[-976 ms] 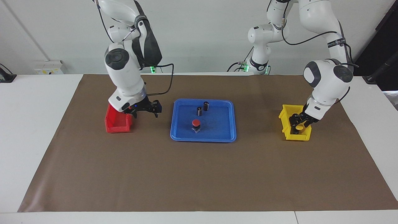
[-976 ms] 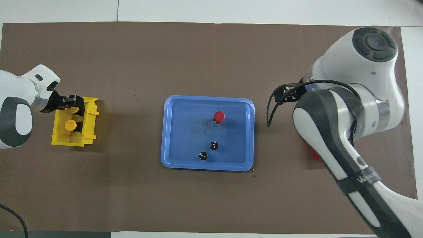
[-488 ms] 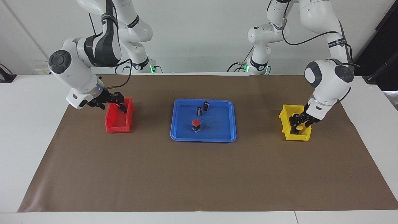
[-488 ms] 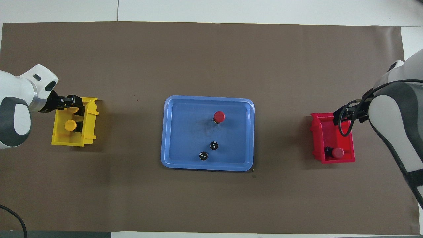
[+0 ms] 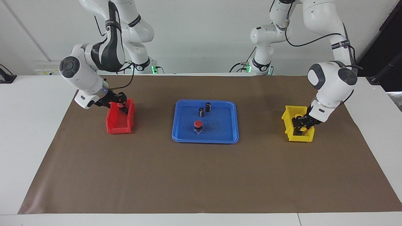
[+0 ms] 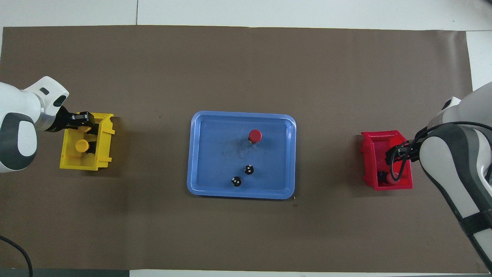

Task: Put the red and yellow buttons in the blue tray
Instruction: 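Return the right gripper to the red holder while the left grasps yellow, then carry the yellow button into the tray with the left gripper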

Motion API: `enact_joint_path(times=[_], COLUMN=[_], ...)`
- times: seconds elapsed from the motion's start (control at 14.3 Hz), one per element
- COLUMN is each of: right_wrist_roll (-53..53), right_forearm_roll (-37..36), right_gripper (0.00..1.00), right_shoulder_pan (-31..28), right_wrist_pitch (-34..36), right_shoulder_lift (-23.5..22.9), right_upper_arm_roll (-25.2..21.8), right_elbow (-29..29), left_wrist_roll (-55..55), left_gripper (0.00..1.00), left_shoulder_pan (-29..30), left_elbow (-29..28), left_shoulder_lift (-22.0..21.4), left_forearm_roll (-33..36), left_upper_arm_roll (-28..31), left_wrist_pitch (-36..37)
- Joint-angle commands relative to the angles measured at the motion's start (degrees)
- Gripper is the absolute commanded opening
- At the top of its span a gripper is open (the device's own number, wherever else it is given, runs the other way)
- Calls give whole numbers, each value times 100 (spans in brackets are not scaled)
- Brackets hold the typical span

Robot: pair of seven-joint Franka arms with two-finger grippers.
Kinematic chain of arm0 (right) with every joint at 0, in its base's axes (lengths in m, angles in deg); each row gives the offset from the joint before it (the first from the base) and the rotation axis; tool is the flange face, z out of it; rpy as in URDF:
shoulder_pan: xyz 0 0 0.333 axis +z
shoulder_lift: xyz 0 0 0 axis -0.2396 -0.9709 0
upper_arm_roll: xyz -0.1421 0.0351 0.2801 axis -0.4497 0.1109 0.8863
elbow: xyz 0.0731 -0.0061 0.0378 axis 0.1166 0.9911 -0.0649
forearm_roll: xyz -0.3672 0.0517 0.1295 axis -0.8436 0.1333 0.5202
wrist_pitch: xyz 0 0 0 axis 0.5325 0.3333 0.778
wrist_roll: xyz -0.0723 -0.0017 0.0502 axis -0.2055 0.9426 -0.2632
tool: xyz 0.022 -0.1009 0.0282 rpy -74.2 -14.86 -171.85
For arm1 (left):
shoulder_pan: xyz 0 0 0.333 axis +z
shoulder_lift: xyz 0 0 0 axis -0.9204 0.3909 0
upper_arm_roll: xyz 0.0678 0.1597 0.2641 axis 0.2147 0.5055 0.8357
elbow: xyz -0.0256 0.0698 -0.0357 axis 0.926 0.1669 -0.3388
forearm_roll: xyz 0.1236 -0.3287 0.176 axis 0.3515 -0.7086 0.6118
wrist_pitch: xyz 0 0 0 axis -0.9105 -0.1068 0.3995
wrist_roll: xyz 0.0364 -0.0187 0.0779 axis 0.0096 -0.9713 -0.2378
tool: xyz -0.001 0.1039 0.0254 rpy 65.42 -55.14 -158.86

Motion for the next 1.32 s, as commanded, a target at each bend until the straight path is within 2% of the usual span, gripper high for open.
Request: enact_joint_path(times=[0.0, 0.14, 0.21, 0.42, 0.63, 0.84, 0.98, 1.25], right_wrist_roll=[258, 258, 258, 363, 425, 425, 425, 601], right_forearm_roll=[-13, -13, -13, -13, -13, -13, -13, -13], right_gripper=[76, 75, 74, 72, 68, 67, 65, 60], right_shoulder_pan=[-46, -46, -46, -90, -99, -108, -99, -195], right_wrist_pitch=[-444, -787, -867, -902, -1078, -1140, -1140, -1149], right_shoulder_lift=[374, 454, 480, 524, 612, 638, 647, 665], right_upper_arm_roll=[24, 24, 24, 15, 15, 15, 15, 15], right_elbow=[610, 856, 953, 1059, 1278, 1350, 1367, 1428], left_wrist_roll=[30, 22, 22, 249, 1448, 2550, 3130, 3423], left_gripper=[25, 5, 2, 1, 1, 1, 1, 1], left_shoulder_pan=[9, 9, -18, -97, -797, -1791, -2353, -2794], left_elbow=[-17, 157, 385, 1569, 2074, 2083, 2040, 2074], left_shoulder_lift=[16, 24, -10, -63, -81, -90, 94, 375], left_forearm_roll=[-47, -47, -39, -30, -39, -73, -205, -363], left_upper_arm_roll=[4, 4, 4, -39, -57, -66, -66, -84], left_wrist_pitch=[-108, 32, 364, 2066, 2765, 2670, 2215, 1967])
